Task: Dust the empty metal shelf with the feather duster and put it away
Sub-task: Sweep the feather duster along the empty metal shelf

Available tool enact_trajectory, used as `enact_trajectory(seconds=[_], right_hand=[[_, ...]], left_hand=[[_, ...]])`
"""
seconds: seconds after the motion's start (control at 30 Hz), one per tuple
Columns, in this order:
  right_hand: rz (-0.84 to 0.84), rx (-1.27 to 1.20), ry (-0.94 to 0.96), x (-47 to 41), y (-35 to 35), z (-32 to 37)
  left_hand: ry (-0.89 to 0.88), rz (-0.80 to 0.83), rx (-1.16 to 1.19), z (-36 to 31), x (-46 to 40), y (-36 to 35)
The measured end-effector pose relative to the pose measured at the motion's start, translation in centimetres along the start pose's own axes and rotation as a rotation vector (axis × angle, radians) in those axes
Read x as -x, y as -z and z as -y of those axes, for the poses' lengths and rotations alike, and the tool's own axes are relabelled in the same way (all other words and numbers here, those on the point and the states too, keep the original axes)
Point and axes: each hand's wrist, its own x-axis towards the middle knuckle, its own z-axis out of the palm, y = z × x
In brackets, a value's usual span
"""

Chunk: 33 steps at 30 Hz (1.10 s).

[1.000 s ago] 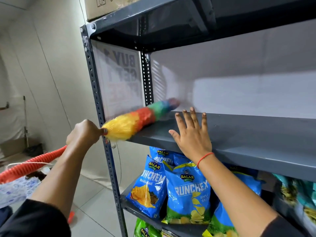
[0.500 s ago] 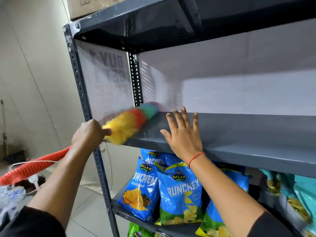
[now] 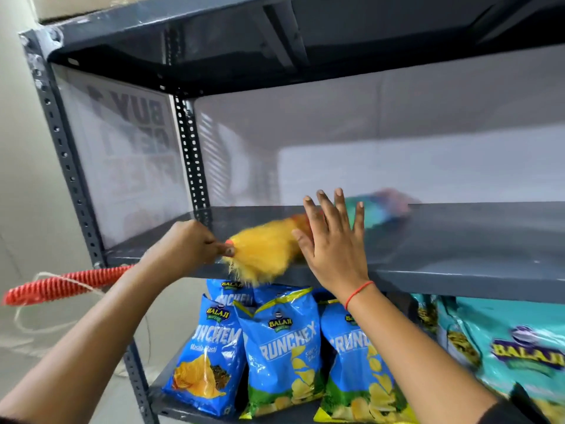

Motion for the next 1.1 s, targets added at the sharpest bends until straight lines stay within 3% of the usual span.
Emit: enact_trajectory(seconds=[0.17, 0.3, 0.4, 0.5, 0.67, 0.83, 1.0, 1.1], right_hand=[[-0.013, 0.084, -0.021, 0.6, 1.3, -2.6], [-0.096, 0.132, -0.061, 1.4, 2.9, -5.3], [-0.114, 0.190, -0.069, 2.4, 4.7, -7.8], [-0.134, 0.237, -0.143, 2.9, 6.1, -10.0], [-0.195, 0.191, -0.328, 3.0, 7.5, -12.4], [-0.159, 0.305, -0.352, 3.4, 9.0, -14.9], [-0.166, 0.340, -0.372, 3.5, 9.1, -15.5], [-0.163, 0.333, -0.372, 3.4, 9.1, -15.6]], left_hand=[[-0.104, 0.021, -0.023, -3.2, -1.0, -0.4], [-0.376, 0.061, 0.075, -7.9, -1.4, -3.5], [-0.353, 0.067, 0.193, -10.0, -3.7, -3.5], [-0.363, 0.060, 0.100, -12.2, -5.4, -4.6], [-0.686, 0.148, 0.160, -17.0, -5.4, -7.4], [-0.613, 0.082, 0.131, -20.5, -8.2, -8.2], [-0.785, 0.191, 0.198, -25.2, -8.1, -9.5], [-0.757, 0.158, 0.223, -28.0, -8.6, -10.2]])
